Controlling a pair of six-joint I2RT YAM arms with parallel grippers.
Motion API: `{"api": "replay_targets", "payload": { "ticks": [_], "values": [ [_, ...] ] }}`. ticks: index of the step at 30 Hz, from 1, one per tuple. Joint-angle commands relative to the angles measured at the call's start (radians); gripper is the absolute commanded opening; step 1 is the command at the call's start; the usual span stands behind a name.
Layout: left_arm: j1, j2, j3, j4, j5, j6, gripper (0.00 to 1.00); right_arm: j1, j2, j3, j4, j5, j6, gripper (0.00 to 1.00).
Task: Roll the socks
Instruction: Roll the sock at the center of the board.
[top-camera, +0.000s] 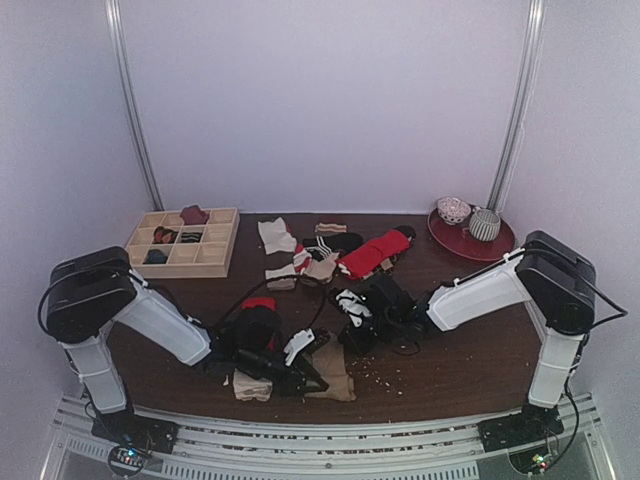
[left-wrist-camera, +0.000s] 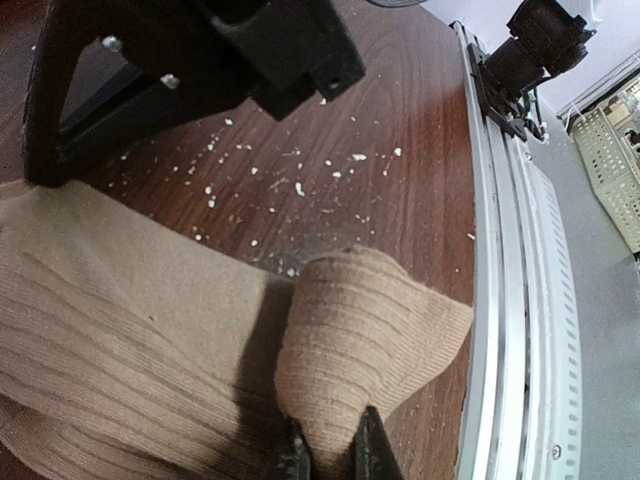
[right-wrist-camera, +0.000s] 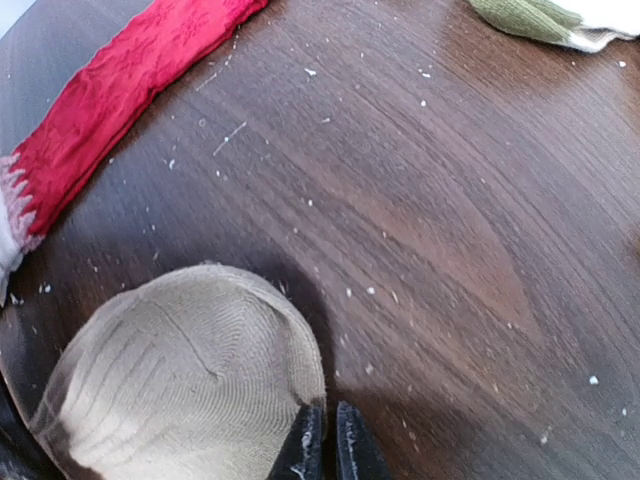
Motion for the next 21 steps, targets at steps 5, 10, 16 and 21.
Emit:
{"api": "replay_targets", "payload": {
  "ticks": [5, 10, 16, 21],
  "values": [
    [-0.006, 0.039, -0.105, -0.301, -0.028, -0.071, 0.0, -0.016, -0.02, -0.019, -0.012, 0.005, -0.061, 0.08],
    [-0.005, 0.062, -0.105, -0.292, -0.026, -0.07, 0.0, -0.014, -0.12, -0.109, 0.122, -0.122, -0.102, 0.21],
    [0.003, 0.078, -0.121, -0.277, -0.024, -0.086, 0.0, 0.053, -0.335, -0.326, 0.279, -0.312, -0.314, 0.46],
    [0.01, 0.073, -0.144, -0.262, -0.025, -0.1, 0.0, 0.133, -0.413, -0.458, 0.42, -0.294, -0.392, 0.62]
  ]
}}
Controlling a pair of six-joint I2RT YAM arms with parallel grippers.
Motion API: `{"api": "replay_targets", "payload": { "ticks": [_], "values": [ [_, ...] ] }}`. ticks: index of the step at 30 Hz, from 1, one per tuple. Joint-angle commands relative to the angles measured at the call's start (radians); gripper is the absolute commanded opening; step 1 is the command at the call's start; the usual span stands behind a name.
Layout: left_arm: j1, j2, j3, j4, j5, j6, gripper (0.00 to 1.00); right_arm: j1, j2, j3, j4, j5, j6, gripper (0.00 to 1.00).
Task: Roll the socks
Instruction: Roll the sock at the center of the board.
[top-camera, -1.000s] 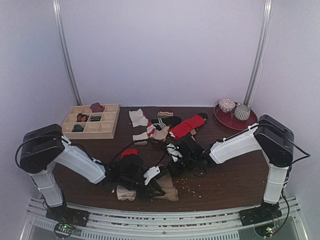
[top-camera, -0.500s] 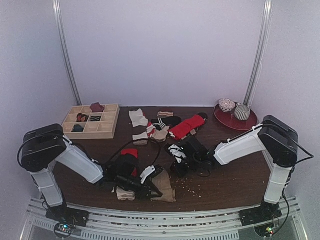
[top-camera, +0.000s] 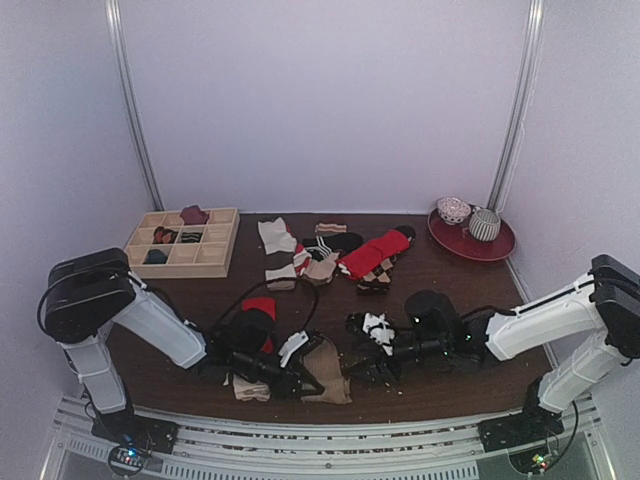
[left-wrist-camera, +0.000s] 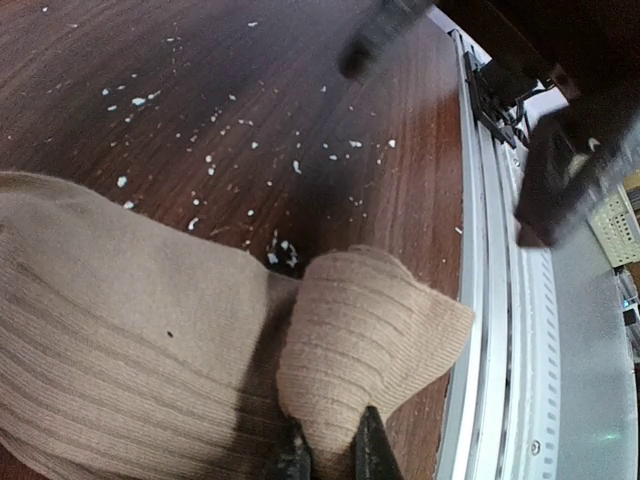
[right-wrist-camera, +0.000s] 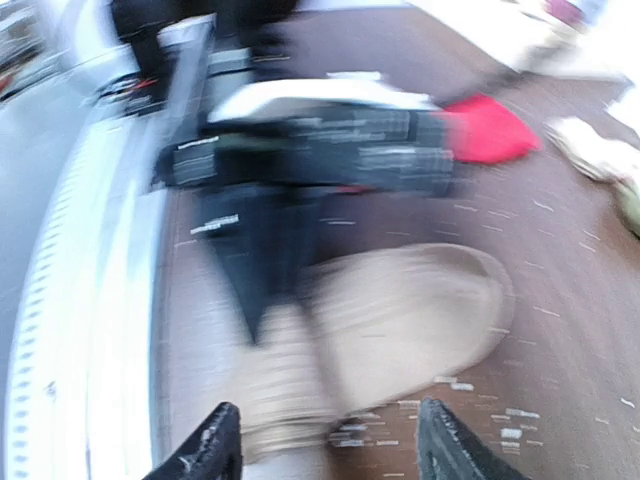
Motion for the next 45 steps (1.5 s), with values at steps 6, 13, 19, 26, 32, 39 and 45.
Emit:
{"api": "replay_targets", "payload": {
  "ticks": [6, 13, 19, 26, 32, 39, 45],
  "values": [
    [0.003, 0.087, -0.085, -0.33, -0.054, -0.013, 0.0, 0.128, 0.055, 0.018, 0.003, 0.071, -0.218, 0.64],
    [0.005, 0.096, -0.075, -0.332, -0.056, -0.005, 0.0, 0.158, 0.098, 0.047, -0.008, 0.043, -0.216, 0.64],
    [0.006, 0.097, -0.081, -0.329, -0.056, -0.004, 0.0, 0.162, 0.165, 0.059, -0.002, 0.077, -0.181, 0.62],
    [0.006, 0.093, -0.085, -0.328, -0.056, -0.001, 0.0, 0.162, 0.211, 0.072, 0.005, 0.101, -0.161, 0.55],
    [0.006, 0.098, -0.079, -0.316, -0.055, 0.005, 0.0, 0.162, 0.258, 0.09, -0.013, 0.11, -0.138, 0.49],
    [0.006, 0.097, -0.076, -0.302, -0.049, 0.016, 0.0, 0.161, 0.316, 0.126, -0.042, 0.105, -0.109, 0.34],
    [0.006, -0.017, -0.05, -0.375, -0.15, 0.058, 0.34, 0.115, 0.279, 0.115, -0.084, 0.021, 0.003, 0.15]
  ]
}}
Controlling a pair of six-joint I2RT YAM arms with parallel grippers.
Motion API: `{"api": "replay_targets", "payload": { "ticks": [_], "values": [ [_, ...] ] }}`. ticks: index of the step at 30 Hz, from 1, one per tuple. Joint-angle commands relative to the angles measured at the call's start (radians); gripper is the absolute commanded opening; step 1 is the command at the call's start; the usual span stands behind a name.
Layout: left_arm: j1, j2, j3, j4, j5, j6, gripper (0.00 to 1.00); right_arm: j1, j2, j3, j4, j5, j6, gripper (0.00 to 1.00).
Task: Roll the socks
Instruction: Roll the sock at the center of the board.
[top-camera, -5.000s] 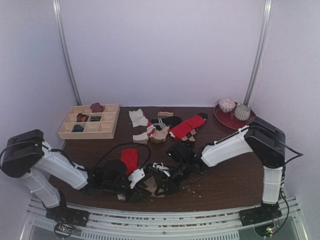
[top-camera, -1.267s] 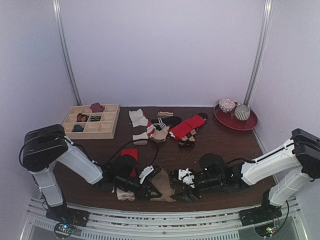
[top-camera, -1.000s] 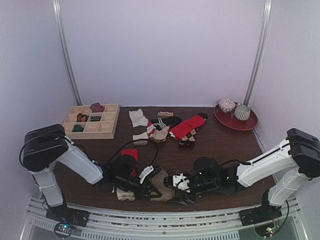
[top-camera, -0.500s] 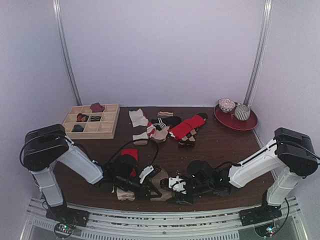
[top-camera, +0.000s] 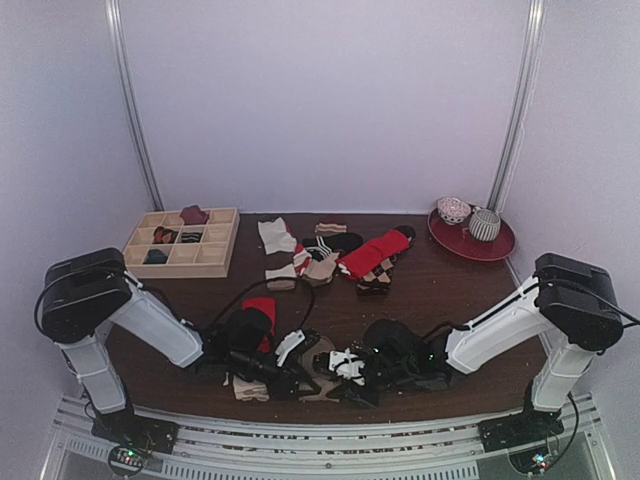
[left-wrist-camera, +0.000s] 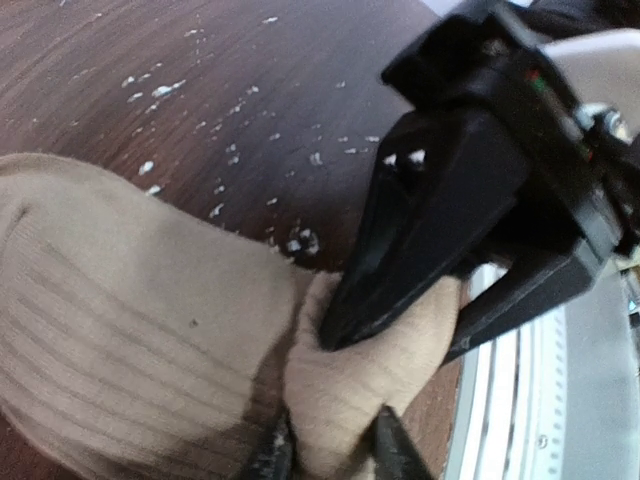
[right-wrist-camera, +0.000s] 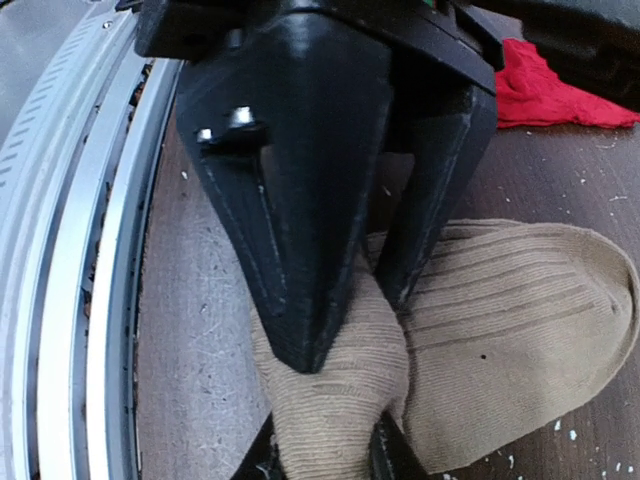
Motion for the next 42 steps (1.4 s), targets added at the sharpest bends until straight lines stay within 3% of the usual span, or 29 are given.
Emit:
{"api": "replay_targets", "payload": {
  "ticks": [1, 7, 16, 22, 27, 42],
  "values": [
    [-0.009, -0.036, -0.035, -0.391, -0.187, 0.065, 0.39, -0.046, 0.004, -0.006, -0.084, -0.086, 0.122, 0.13],
    [-0.009, -0.304, -0.026, -0.462, -0.35, 0.137, 0.57, -0.115, 0.081, 0.079, -0.286, -0.237, 0.22, 0.12],
    [-0.042, -0.541, -0.177, -0.213, -0.372, 0.209, 0.63, -0.145, 0.239, 0.321, -0.691, -0.322, 0.187, 0.13],
    [-0.078, -0.481, -0.203, -0.074, -0.399, 0.285, 0.68, -0.148, 0.304, 0.416, -0.851, -0.329, 0.147, 0.13],
    [-0.095, -0.385, -0.205, 0.021, -0.458, 0.328, 0.68, -0.149, 0.317, 0.423, -0.87, -0.382, 0.137, 0.13],
    [-0.131, -0.164, -0.134, 0.123, -0.304, 0.337, 0.62, -0.155, 0.364, 0.47, -0.908, -0.42, 0.111, 0.13]
  ]
}}
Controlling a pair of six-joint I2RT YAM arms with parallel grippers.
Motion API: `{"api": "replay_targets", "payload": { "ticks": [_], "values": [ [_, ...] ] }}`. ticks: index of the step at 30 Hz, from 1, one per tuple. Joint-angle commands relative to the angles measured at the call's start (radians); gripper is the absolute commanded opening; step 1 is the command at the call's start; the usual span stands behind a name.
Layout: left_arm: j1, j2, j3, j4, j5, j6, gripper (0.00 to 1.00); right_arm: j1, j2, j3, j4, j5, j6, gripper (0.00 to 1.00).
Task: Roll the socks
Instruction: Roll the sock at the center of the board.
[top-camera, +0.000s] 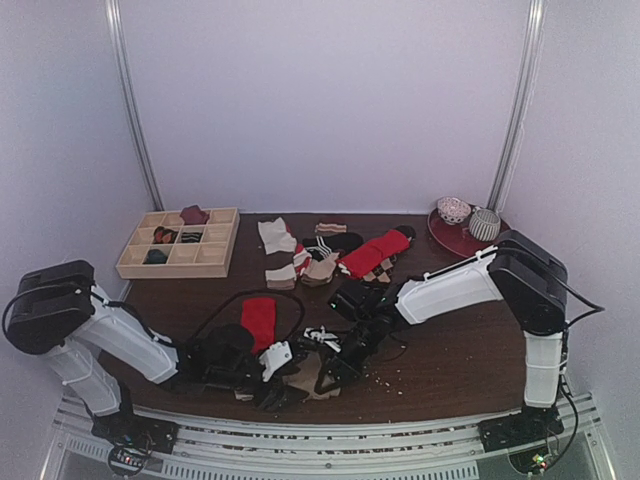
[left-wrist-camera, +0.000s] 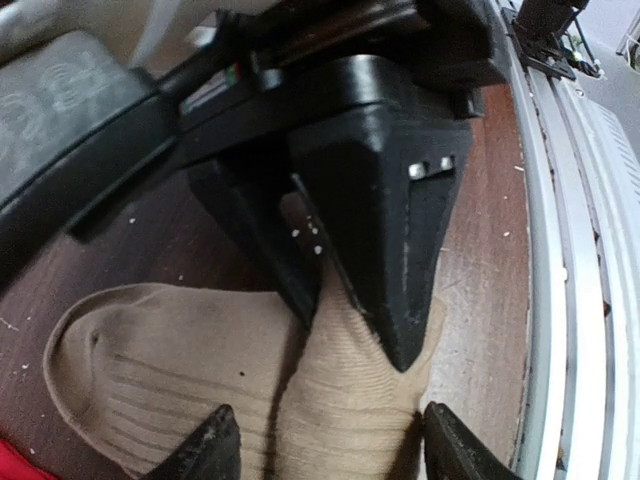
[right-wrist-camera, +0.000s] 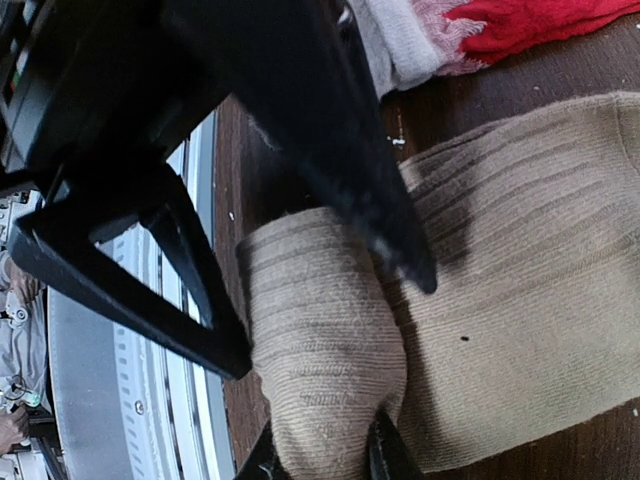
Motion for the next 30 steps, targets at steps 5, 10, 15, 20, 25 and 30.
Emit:
{"api": "replay_targets", "payload": {
  "ticks": [5, 10, 15, 20, 25, 30],
  "values": [
    [-0.033, 0.054, 0.02, 0.072, 0.096, -0.011, 0.61, 0.005, 0.095, -0.05, -0.182, 0.097, 0.01, 0.13],
    [-0.032, 0.097, 0.027, 0.048, 0.067, -0.051, 0.48, 0.003, 0.089, -0.052, -0.18, 0.099, 0.011, 0.13],
    [-0.033, 0.084, 0.028, 0.048, 0.052, -0.072, 0.46, 0.002, 0.09, -0.066, -0.172, 0.103, 0.016, 0.13],
    [-0.033, 0.041, 0.044, 0.029, 0.009, -0.053, 0.44, 0.003, 0.086, -0.074, -0.162, 0.108, 0.024, 0.13],
    [-0.032, 0.096, 0.079, -0.005, 0.028, -0.052, 0.22, 0.003, 0.081, -0.081, -0.156, 0.11, 0.028, 0.13],
    [-0.032, 0.135, 0.06, 0.014, 0.06, -0.087, 0.0, 0.003, 0.074, -0.088, -0.132, 0.124, 0.041, 0.19]
  ]
}}
